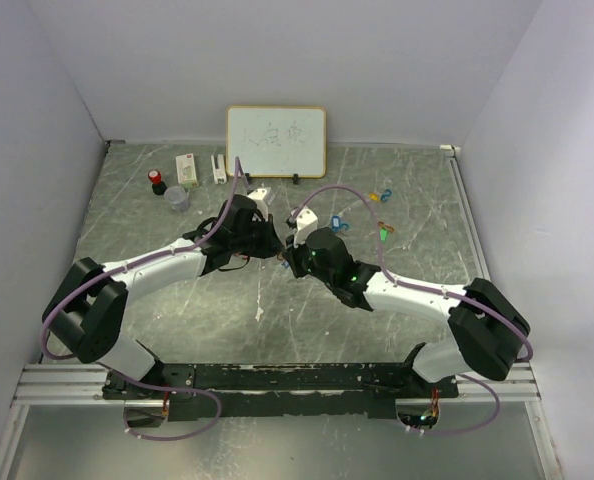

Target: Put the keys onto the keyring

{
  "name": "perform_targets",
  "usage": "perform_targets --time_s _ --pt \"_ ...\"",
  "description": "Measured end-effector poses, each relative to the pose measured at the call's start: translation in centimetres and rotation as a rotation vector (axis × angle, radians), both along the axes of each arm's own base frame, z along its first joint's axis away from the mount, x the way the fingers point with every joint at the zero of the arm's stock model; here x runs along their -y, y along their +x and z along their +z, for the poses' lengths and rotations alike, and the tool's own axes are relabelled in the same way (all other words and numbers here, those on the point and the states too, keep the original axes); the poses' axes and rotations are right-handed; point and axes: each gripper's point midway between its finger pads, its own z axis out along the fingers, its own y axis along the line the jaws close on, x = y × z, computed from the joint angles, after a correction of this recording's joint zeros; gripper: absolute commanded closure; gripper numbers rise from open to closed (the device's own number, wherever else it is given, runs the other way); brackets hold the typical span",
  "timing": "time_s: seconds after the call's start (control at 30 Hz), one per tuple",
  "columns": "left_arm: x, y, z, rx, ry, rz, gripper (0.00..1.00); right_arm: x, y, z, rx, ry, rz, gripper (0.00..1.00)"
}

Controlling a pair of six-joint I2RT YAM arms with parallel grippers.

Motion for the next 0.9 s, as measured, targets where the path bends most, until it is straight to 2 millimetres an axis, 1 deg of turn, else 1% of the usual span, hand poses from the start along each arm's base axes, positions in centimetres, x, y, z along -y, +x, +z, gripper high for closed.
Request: perform_targets --time_s 0.37,0.4,0.43,0.5,0.53,0.63,0.8,0.9 --pt "0.1 0.5 -0.1 0.003 0.006 0.012 0.93 0.4 -0.5 0.0 -0.003 0.002 0.007 1.0" --pt "0.2 0.5 -0.1 0.002 0.006 0.012 0.91 0.5 -0.5 -0.1 -0.003 0.001 0.007 1.0" --pt "0.2 0.5 -0.1 0.001 0.007 0.012 0.83 0.5 -0.6 -0.1 -0.003 0.001 0.006 1.0" --pt "0.3 0.5 -0.3 -0.003 0.008 0.013 0.47 0.5 -0.6 0.0 -0.002 0.001 0.005 1.0" --pt "0.3 0.5 -0.3 -0.007 0.005 0.014 0.33 0.6 -0.6 -0.1 -0.002 0.0 0.003 1.0" --pt "0.4 0.7 -0.1 -0.004 -0.003 0.029 0.13 1.1 -0.6 -0.6 -0.013 -0.023 -0.013 1.0" --pt "-0.2 1.3 0.1 0.015 0.009 0.07 0.04 1.7 -0.4 -0.9 -0.014 -0.041 -0.04 1.0" --pt "-0.9 1.3 1.0 0.038 0.006 0.102 0.05 2.0 -0.3 -1.0 -0.015 -0.051 -0.057 1.0"
